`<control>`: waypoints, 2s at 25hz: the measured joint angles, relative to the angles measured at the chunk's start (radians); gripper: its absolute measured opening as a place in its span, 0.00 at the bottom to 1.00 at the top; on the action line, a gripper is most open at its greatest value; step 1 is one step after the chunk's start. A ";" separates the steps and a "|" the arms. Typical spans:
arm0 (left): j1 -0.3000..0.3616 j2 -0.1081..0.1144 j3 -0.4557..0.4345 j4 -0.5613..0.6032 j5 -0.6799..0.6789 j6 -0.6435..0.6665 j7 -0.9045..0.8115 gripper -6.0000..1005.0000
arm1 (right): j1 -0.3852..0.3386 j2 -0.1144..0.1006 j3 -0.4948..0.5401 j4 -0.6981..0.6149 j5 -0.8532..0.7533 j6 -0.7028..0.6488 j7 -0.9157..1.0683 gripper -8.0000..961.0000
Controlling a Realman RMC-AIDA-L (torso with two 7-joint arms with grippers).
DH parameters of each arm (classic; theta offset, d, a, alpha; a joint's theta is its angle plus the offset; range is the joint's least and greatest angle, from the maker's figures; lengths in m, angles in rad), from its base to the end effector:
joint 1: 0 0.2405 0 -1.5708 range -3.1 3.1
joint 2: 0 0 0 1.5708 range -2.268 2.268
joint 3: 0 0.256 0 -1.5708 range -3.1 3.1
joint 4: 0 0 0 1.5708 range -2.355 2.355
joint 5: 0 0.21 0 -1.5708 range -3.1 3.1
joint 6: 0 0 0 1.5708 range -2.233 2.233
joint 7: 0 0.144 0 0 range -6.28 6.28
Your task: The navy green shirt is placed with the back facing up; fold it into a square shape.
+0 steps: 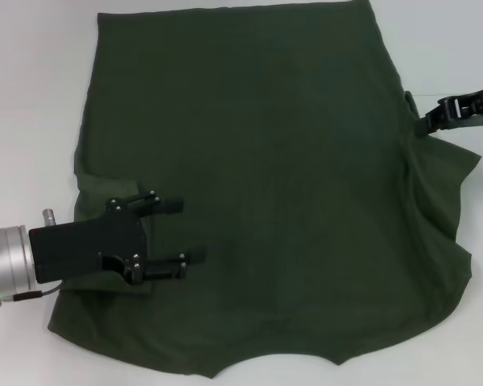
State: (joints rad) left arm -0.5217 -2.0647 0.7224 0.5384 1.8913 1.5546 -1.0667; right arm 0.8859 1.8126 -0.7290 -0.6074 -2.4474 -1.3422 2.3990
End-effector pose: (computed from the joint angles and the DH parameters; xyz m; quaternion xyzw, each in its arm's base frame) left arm -0.2626 0.3225 -0.0117 -0.9449 -0.1071 -0.2679 0.1544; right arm 0.2364 0.4478 0.0949 -0.8279 0.5150 0.0450 0.2175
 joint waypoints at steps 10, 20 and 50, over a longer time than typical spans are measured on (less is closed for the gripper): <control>0.003 -0.003 0.000 0.009 0.000 0.006 -0.002 0.84 | -0.033 -0.042 0.022 0.001 -0.006 0.018 0.004 0.02; 0.003 -0.005 0.000 0.009 0.000 0.007 -0.011 0.84 | -0.053 -0.075 0.047 0.002 0.000 0.025 -0.002 0.02; 0.004 -0.002 -0.002 0.011 -0.002 0.022 -0.008 0.84 | 0.063 0.066 -0.055 0.170 0.000 0.159 0.014 0.02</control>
State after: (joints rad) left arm -0.5173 -2.0662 0.7209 0.5492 1.8898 1.5765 -1.0745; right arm 0.9492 1.8791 -0.7837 -0.4375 -2.4477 -1.1836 2.4130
